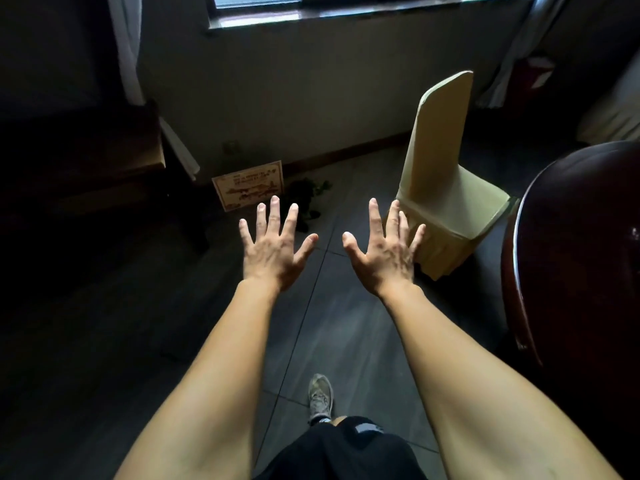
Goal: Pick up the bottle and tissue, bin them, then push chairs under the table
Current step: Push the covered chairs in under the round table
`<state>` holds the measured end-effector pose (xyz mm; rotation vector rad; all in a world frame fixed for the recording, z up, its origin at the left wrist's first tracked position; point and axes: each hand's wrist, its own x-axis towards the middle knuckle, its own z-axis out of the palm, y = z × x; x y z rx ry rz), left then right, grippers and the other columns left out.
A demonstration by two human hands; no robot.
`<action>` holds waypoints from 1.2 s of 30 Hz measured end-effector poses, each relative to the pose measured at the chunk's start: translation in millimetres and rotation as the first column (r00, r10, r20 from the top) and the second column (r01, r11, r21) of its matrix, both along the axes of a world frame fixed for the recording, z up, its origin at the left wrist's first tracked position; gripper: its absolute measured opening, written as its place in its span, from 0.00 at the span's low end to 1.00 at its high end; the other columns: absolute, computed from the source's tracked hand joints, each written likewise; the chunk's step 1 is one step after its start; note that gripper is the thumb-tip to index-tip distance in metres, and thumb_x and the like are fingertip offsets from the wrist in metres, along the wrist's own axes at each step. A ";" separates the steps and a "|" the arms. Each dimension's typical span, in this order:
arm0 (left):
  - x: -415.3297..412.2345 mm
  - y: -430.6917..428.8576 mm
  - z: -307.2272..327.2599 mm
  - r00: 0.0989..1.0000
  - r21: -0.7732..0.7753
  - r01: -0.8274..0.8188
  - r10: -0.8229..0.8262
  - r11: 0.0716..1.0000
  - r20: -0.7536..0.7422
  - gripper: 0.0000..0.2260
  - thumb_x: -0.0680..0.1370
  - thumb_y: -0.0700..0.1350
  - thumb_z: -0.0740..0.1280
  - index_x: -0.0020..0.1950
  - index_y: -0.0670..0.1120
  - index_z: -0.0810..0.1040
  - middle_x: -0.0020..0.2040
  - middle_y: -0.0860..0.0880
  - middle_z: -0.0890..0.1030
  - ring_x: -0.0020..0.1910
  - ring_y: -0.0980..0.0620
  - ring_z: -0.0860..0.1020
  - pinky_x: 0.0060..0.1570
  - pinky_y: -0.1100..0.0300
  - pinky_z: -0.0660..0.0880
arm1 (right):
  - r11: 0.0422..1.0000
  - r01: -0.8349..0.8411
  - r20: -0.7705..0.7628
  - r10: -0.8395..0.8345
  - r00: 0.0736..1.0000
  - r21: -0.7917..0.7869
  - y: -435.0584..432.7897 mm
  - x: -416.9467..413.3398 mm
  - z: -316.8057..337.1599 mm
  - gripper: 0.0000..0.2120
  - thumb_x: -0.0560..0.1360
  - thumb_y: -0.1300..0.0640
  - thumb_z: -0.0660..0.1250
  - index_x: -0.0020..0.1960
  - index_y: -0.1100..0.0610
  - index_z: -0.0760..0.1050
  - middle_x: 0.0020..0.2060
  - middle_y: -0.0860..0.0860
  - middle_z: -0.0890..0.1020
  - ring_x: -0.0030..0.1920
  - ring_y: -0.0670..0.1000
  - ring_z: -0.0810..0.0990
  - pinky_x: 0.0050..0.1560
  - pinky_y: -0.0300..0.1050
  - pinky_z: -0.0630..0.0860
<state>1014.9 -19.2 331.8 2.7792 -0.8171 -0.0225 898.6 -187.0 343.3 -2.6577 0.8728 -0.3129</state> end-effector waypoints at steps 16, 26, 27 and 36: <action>230.7 -81.0 -8.3 0.997 0.025 -0.007 0.009 1.000 -0.077 0.34 0.81 0.68 0.49 0.83 0.55 0.47 0.84 0.46 0.43 0.82 0.44 0.42 0.76 0.34 0.42 | 0.998 0.067 -0.070 -0.066 0.995 0.009 -94.8 226.3 -12.1 0.40 0.80 0.32 0.54 0.85 0.46 0.45 0.84 0.61 0.47 0.84 0.60 0.49 0.78 0.68 0.34; 412.6 -120.2 11.9 0.987 0.041 0.157 -0.156 0.987 -0.023 0.34 0.80 0.68 0.50 0.83 0.55 0.48 0.84 0.47 0.44 0.82 0.43 0.43 0.76 0.33 0.43 | 0.963 0.271 -0.049 -0.270 0.962 0.016 -111.9 370.0 -1.6 0.42 0.75 0.29 0.48 0.85 0.46 0.46 0.84 0.60 0.47 0.84 0.61 0.49 0.78 0.68 0.35; 427.2 -125.4 14.5 0.984 0.041 0.180 -0.179 0.983 -0.014 0.34 0.80 0.68 0.49 0.83 0.55 0.48 0.84 0.47 0.44 0.82 0.43 0.43 0.76 0.33 0.43 | 0.955 0.296 -0.038 -0.295 0.955 0.021 -113.7 380.8 -0.3 0.42 0.75 0.29 0.48 0.85 0.46 0.47 0.84 0.61 0.47 0.84 0.61 0.50 0.78 0.68 0.35; 522.5 -189.0 20.2 0.960 0.049 0.280 -0.280 0.959 -0.006 0.34 0.80 0.69 0.47 0.83 0.55 0.47 0.84 0.47 0.43 0.82 0.43 0.42 0.76 0.33 0.42 | 0.917 0.399 -0.039 -0.399 0.916 0.003 -158.4 455.0 4.6 0.42 0.75 0.30 0.49 0.85 0.46 0.46 0.84 0.61 0.47 0.84 0.61 0.50 0.78 0.68 0.35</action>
